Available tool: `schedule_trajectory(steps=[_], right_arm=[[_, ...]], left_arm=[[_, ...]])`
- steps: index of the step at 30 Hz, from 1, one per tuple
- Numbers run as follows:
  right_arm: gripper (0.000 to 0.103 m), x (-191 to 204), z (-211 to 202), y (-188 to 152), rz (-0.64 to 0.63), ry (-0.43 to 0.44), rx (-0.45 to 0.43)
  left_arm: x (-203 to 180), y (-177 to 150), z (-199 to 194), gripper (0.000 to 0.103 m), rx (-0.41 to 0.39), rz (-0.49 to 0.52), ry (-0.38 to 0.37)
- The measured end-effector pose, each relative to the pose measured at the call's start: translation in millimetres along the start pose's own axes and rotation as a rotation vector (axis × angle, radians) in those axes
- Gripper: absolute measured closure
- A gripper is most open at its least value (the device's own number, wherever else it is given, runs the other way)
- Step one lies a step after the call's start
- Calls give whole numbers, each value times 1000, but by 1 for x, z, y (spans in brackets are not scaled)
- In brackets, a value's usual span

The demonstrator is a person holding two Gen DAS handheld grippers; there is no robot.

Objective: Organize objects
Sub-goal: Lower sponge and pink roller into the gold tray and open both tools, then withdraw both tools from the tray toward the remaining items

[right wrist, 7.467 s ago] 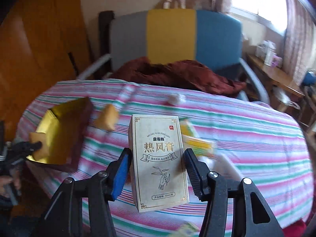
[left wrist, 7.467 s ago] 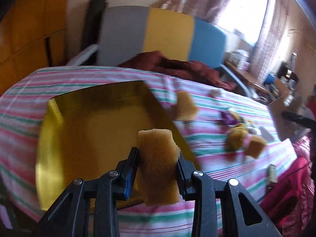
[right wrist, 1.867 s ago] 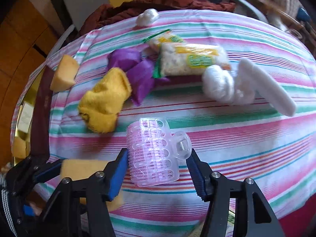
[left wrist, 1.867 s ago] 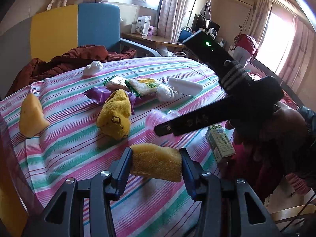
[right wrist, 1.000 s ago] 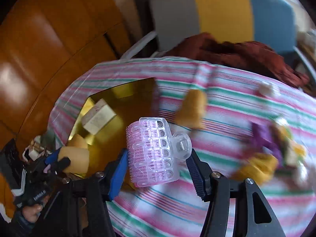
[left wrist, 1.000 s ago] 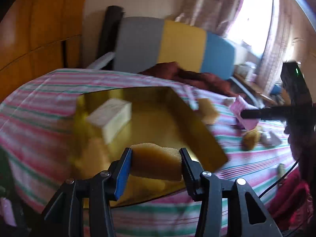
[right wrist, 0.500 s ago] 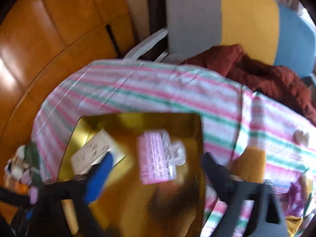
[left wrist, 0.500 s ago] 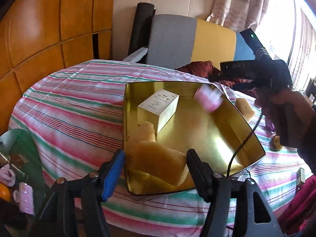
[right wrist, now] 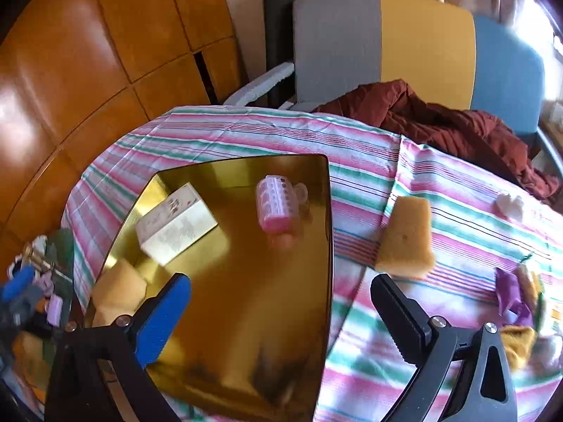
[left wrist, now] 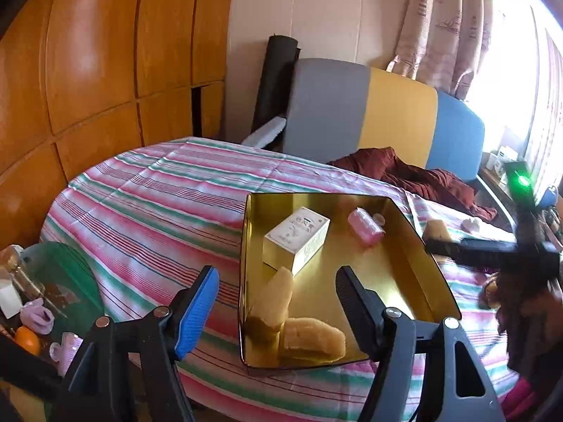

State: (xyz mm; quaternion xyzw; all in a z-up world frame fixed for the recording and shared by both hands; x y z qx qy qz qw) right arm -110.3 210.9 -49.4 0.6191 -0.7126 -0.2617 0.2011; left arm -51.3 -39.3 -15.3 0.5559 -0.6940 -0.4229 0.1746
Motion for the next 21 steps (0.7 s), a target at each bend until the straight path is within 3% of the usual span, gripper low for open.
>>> schedule_trajectory(steps=[11, 21], right_arm=[[0, -2, -47, -47, -65, -65, -99], [0, -24, -69, -63, -27, -117, -148]], left_arm=[[-30, -3, -3, 33, -21, 18, 69], [-50, -9, 7, 33, 19, 36, 5]])
Point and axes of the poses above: each gripper's, at about its wrist camera, not at the fingertips, and z roughly the way its jaws point, x to its left, y to its top, the point moved 3 cm from there along z, roughly the way its jaws point, and after that the axes turned 14 degrees about -y, right-handed, at the moved point
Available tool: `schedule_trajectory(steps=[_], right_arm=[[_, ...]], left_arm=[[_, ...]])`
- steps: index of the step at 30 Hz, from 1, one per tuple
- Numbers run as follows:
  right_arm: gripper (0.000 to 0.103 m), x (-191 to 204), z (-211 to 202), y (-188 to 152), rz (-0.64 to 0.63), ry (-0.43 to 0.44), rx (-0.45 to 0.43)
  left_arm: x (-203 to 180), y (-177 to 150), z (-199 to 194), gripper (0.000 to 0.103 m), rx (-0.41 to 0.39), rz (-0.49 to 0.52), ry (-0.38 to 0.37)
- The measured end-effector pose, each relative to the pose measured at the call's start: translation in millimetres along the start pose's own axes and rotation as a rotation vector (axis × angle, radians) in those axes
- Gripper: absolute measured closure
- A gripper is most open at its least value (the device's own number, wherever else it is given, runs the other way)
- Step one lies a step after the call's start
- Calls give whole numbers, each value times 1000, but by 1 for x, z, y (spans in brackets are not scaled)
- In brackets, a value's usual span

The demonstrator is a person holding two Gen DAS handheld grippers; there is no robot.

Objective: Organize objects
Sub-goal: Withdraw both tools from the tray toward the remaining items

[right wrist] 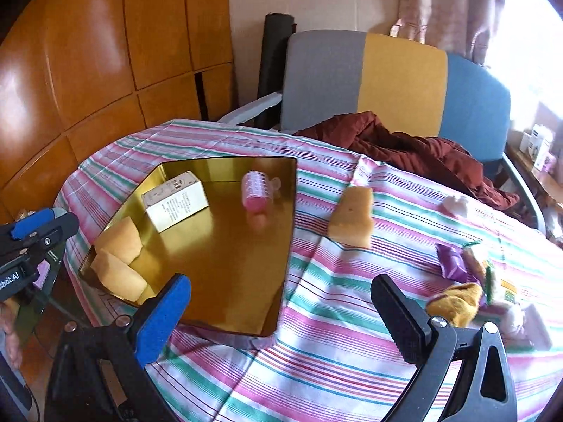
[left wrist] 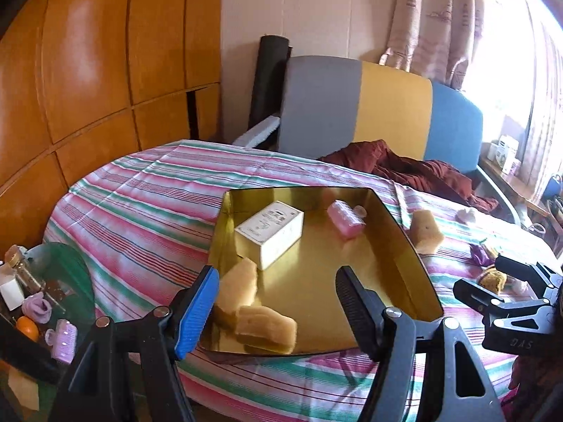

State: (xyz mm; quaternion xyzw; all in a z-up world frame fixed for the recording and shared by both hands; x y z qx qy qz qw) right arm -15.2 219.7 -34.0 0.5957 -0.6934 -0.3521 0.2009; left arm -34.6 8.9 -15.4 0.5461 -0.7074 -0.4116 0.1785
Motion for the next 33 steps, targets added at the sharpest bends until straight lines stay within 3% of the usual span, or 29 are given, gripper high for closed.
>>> schedule_trajectory(steps=[15, 26, 33], right_arm=[[0, -81, 13, -30, 121, -112, 82], [0, -160, 13, -31, 204, -217, 90], [0, -214, 17, -17, 240, -292, 66]], left_arm=[[-33, -3, 32, 33, 122, -1, -180], [-97, 14, 59, 33, 168, 157, -288], [-147, 35, 99, 33, 202, 255, -381]])
Point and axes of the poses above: each gripper's, at about its wrist camera, not at the fingertips, and z roughly the way its jaws point, x to its left, y to its top, the point moved 3 cm from there along z, roughly the way its jaws point, and after that the axes turned 14 degrees about -y, right-handed, at the moved point
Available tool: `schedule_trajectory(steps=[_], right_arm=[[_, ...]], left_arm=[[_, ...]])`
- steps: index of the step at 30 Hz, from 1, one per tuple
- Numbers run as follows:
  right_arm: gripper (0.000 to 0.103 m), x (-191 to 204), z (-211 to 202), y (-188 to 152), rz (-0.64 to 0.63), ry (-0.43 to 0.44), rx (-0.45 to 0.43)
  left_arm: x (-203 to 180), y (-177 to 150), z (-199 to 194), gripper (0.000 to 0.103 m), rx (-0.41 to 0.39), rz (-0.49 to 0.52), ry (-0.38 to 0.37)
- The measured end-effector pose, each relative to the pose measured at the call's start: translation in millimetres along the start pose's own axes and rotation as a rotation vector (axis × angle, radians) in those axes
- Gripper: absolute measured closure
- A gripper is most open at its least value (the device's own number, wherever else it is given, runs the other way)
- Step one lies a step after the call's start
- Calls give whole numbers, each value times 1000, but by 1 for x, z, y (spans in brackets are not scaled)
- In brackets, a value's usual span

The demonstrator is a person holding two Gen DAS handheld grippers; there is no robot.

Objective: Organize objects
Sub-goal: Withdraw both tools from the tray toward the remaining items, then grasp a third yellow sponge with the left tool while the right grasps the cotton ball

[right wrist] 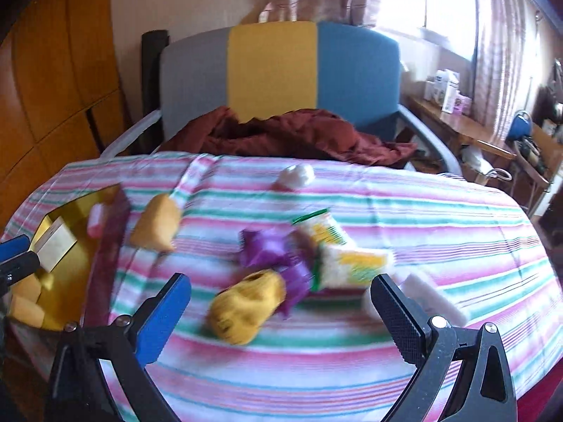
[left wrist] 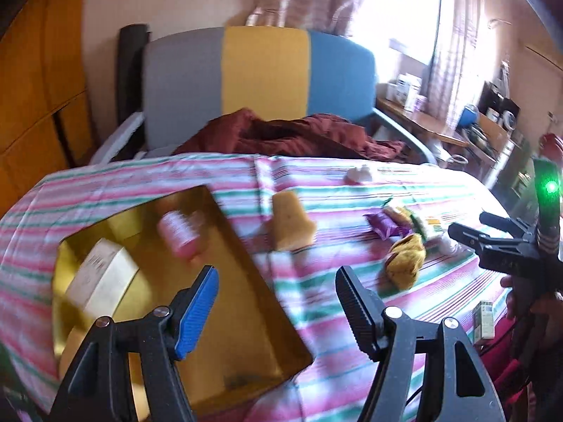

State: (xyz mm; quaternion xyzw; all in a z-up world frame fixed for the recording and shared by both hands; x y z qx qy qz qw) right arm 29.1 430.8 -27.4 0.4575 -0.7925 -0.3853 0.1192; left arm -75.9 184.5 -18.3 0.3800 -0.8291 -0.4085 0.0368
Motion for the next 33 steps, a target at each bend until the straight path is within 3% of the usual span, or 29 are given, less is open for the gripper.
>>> schedule_trajectory(steps=[7, 12, 20, 22, 24, 28, 33], right_arm=[[0, -38, 28, 16, 47, -21, -41], [0, -53, 48, 14, 127, -4, 12], [0, -51, 47, 15, 131, 41, 1], [0, -49, 48, 15, 125, 53, 7], [0, -47, 48, 15, 117, 56, 5], [0, -43, 48, 13, 106, 58, 13], [0, -41, 55, 16, 135, 127, 69]], left_arm=[[-2, 30, 62, 33, 80, 0, -44], [7, 45, 100, 22, 120, -17, -23], [25, 55, 155, 20, 193, -30, 36], [30, 55, 164, 23, 216, -43, 48], [33, 54, 172, 36, 234, -45, 62], [36, 49, 188, 50, 284, -34, 68], [29, 47, 184, 59, 251, 12, 41]])
Point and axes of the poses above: each gripper's, at about its wrist camera, not at the fingertips, and z roughly the way its jaws point, x to its left, y to its top, the point moved 3 cm from there along z, roughly the way its jaws point, and after that the axes turned 14 degrees about -y, right-handed, at the moved point
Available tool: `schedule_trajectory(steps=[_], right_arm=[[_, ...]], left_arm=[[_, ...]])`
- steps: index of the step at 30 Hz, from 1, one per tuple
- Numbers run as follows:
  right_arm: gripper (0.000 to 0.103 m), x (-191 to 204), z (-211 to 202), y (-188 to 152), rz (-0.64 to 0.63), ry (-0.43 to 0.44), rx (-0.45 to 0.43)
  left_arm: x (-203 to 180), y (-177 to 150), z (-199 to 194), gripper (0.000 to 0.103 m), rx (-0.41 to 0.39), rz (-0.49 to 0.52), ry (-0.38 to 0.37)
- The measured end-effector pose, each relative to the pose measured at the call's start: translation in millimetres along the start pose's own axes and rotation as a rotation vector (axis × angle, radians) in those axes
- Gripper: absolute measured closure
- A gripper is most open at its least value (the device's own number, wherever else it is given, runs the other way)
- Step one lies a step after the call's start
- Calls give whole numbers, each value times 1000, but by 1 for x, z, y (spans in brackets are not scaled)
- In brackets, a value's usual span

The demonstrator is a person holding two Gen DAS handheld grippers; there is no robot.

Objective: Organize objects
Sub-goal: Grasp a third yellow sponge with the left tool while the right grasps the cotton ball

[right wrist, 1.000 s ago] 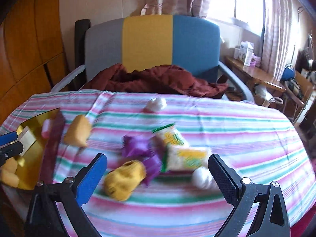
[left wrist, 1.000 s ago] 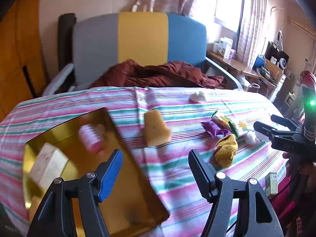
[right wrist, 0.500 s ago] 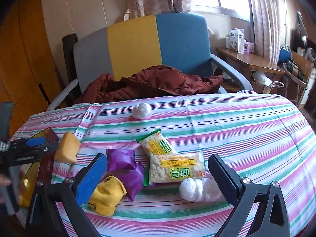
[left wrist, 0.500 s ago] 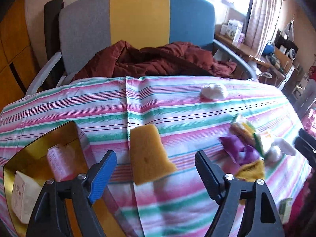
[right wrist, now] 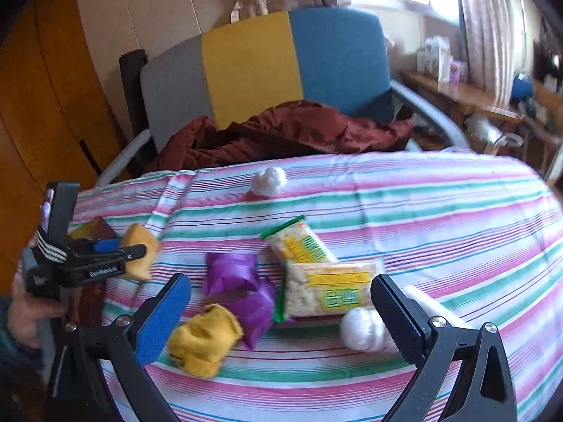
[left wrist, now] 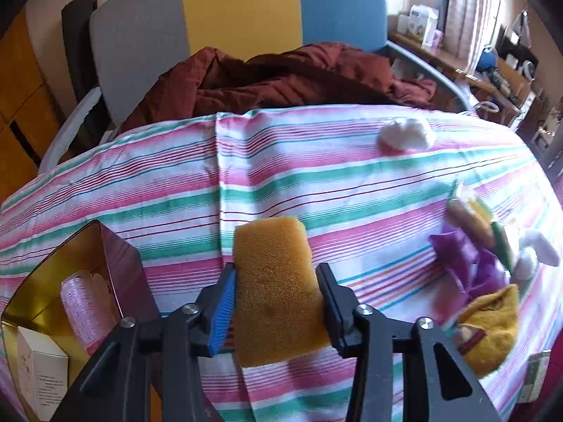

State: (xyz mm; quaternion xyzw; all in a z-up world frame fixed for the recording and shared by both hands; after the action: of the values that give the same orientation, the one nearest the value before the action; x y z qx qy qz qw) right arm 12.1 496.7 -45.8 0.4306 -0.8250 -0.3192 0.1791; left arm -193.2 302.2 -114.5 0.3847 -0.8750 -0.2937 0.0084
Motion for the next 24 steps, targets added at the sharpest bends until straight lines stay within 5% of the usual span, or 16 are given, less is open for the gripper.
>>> schedule_trajectory(steps=[5, 12, 20, 24], right_arm=[[0, 16, 20, 34, -47, 32, 14], [15, 45, 118, 97, -149, -50, 128], [20, 72, 198, 119, -197, -82, 254], [59, 82, 215, 112, -228, -81, 313]], left_arm=[[-5, -7, -37, 60, -97, -3, -50], [-8, -20, -100, 60, -223, -38, -125], [17, -44, -141, 60, -279, -128, -159], [27, -55, -149, 60, -286, -163, -150]])
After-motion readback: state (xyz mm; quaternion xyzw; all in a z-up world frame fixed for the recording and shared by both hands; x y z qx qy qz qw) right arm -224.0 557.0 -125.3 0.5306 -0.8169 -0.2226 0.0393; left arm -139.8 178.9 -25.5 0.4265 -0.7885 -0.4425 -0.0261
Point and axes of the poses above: each gripper's, at about its wrist camera, not at the fingertips, and z roughly the way its jaws point, x to its left, y to its top, the point moved 3 cm from there along z, roughly the way its jaws point, and after that the axes turned 14 degrees about -y, right-handed, at the moved point
